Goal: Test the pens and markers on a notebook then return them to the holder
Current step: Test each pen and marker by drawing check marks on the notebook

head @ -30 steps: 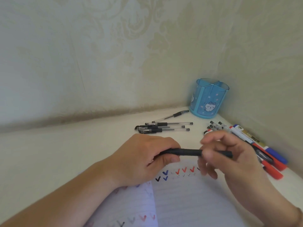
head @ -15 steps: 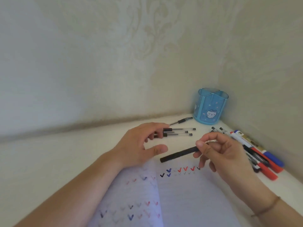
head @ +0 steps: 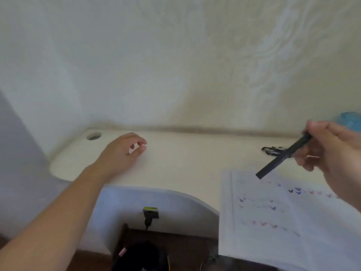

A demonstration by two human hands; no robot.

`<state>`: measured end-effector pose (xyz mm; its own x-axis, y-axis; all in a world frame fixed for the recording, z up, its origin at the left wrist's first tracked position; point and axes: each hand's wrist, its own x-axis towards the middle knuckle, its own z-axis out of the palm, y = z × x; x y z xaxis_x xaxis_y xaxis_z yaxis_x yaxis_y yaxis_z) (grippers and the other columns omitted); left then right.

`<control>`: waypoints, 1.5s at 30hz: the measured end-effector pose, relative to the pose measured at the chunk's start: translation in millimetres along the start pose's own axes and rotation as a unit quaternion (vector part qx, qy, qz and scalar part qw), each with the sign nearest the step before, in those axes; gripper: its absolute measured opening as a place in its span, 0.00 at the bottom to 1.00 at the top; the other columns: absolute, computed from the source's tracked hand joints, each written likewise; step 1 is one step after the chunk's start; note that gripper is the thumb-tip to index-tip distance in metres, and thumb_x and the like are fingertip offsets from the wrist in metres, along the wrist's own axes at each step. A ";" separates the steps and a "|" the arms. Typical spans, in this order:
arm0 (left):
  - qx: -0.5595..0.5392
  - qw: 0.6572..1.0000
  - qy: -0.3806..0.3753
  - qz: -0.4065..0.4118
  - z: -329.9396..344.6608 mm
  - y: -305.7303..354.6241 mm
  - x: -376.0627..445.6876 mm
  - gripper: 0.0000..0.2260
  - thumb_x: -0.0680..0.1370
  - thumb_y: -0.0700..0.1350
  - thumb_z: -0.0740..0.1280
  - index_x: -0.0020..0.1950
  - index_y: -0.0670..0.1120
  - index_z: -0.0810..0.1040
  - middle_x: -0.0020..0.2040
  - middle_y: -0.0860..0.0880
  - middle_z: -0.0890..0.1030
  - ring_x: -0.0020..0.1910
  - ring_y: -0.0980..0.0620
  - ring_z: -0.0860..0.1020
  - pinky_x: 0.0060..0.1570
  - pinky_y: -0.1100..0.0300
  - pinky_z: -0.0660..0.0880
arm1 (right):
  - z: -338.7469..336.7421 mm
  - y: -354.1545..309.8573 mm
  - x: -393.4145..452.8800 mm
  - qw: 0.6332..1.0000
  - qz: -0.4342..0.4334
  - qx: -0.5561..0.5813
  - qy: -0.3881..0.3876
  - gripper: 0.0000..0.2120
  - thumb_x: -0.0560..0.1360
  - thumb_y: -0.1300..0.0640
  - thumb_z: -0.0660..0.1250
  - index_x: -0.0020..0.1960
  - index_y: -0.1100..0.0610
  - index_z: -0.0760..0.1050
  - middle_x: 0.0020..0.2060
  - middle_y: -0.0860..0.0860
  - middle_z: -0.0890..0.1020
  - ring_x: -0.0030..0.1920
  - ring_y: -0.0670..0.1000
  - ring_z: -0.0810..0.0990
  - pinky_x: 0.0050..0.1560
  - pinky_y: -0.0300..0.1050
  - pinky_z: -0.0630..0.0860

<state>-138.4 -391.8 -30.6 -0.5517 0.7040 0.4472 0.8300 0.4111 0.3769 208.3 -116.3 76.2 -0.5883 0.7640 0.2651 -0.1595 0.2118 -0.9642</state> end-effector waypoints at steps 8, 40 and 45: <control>0.063 0.995 -0.005 -0.074 -58.2 -71.7 -90.9 0.12 0.79 0.53 0.66 0.56 0.48 0.80 0.60 0.52 0.76 0.61 0.52 0.70 0.61 0.65 0.61 | 165.6 7.3 -44.5 0.940 -0.078 -0.156 -0.292 0.10 0.76 0.53 0.68 0.39 0.58 0.76 0.27 0.55 0.82 0.25 0.50 0.76 0.25 0.34 0.67; -0.129 0.894 -0.346 0.253 62.4 295.7 104.4 0.08 0.76 0.54 0.69 0.51 0.52 0.79 0.48 0.58 0.80 0.43 0.59 0.78 0.39 0.68 0.73 | -109.2 78.3 65.1 0.786 -0.061 -0.615 -0.011 0.04 0.73 0.51 0.70 0.45 0.41 0.78 0.39 0.39 0.80 0.42 0.48 0.80 0.42 0.45 0.76; 0.103 0.828 -0.495 0.243 98.8 335.4 100.7 0.16 0.77 0.58 0.65 0.43 0.45 0.80 0.40 0.50 0.85 0.41 0.49 0.82 0.34 0.61 0.72 | -106.9 102.3 88.4 0.691 -0.082 -0.717 -0.049 0.11 0.77 0.43 0.63 0.57 0.43 0.75 0.54 0.42 0.77 0.55 0.49 0.73 0.47 0.45 0.75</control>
<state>92.5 -125.8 60.8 0.1036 0.9033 -0.4164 0.9870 -0.0415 0.1555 224.7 38.1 1.3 -0.7180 0.6277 0.3008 0.6767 0.7307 0.0904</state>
